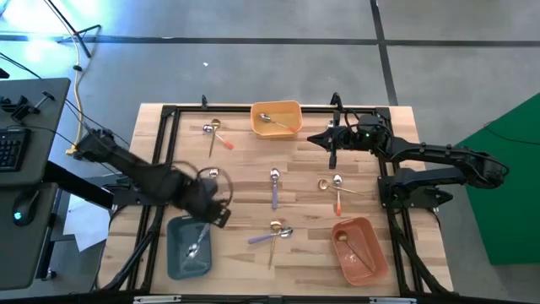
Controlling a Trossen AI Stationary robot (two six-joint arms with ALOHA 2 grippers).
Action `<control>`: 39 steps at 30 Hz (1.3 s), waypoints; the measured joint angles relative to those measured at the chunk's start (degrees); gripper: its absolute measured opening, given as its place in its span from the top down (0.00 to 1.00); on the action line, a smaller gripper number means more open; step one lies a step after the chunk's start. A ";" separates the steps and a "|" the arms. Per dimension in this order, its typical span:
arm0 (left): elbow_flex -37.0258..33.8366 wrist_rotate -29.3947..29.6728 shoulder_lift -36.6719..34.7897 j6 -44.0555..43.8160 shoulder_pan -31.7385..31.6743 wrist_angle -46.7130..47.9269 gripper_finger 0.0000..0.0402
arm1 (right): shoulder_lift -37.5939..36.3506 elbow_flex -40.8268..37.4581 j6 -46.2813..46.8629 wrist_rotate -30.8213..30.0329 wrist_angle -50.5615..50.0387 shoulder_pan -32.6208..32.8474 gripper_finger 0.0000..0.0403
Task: Sort silverware by color (type)
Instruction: Put the top left blue spoon into the blue bin
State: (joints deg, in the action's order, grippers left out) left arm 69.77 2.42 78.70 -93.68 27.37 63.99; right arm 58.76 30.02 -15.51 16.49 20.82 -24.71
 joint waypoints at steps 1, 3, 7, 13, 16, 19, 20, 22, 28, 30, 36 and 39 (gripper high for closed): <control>-1.21 0.56 0.05 -4.16 1.93 0.42 0.89 | 0.00 0.00 0.02 0.00 0.00 0.00 1.00; -4.47 0.85 0.13 -11.98 5.24 -0.49 0.89 | 0.00 0.00 0.02 0.00 0.00 0.00 1.00; -11.51 1.05 0.14 -21.23 8.79 -9.11 0.89 | 0.00 0.00 0.29 0.00 0.00 0.00 1.00; -18.39 1.39 0.11 -24.17 10.62 -18.15 0.89 | 0.00 0.00 2.15 0.00 -0.10 0.00 1.00; -19.23 1.38 -0.15 -25.79 12.14 -17.74 0.89 | 0.00 0.00 2.60 0.00 -0.58 0.00 1.00; -19.35 1.94 -0.33 -27.86 14.21 -16.14 0.89 | 0.00 0.00 2.62 0.00 -1.10 0.00 1.00; -19.35 2.14 -0.33 -28.75 15.00 -14.89 0.89 | 0.00 0.00 2.62 0.00 -1.25 0.00 1.00; -19.35 2.38 -0.33 -30.19 16.39 -11.87 0.89 | 0.00 0.00 2.60 0.00 -1.31 0.00 1.00; -19.35 4.58 -0.33 -28.53 17.85 -4.84 0.89 | 0.00 0.00 2.60 0.00 -1.30 0.00 1.00; -19.61 4.78 -0.33 -26.04 17.54 -5.21 0.89 | 0.00 0.00 2.60 0.00 -1.31 0.00 1.00; -22.95 1.19 -0.33 -20.88 17.18 -8.05 0.85 | 0.00 0.00 2.66 0.00 -1.67 0.00 1.00; -24.64 1.02 -0.33 -20.56 17.18 -8.77 0.84 | 0.00 0.00 3.04 -0.01 -1.84 0.00 1.00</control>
State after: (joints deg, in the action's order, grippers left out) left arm 45.12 3.44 78.37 -114.23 44.56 55.22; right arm 58.76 30.02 -12.47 16.48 18.98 -24.71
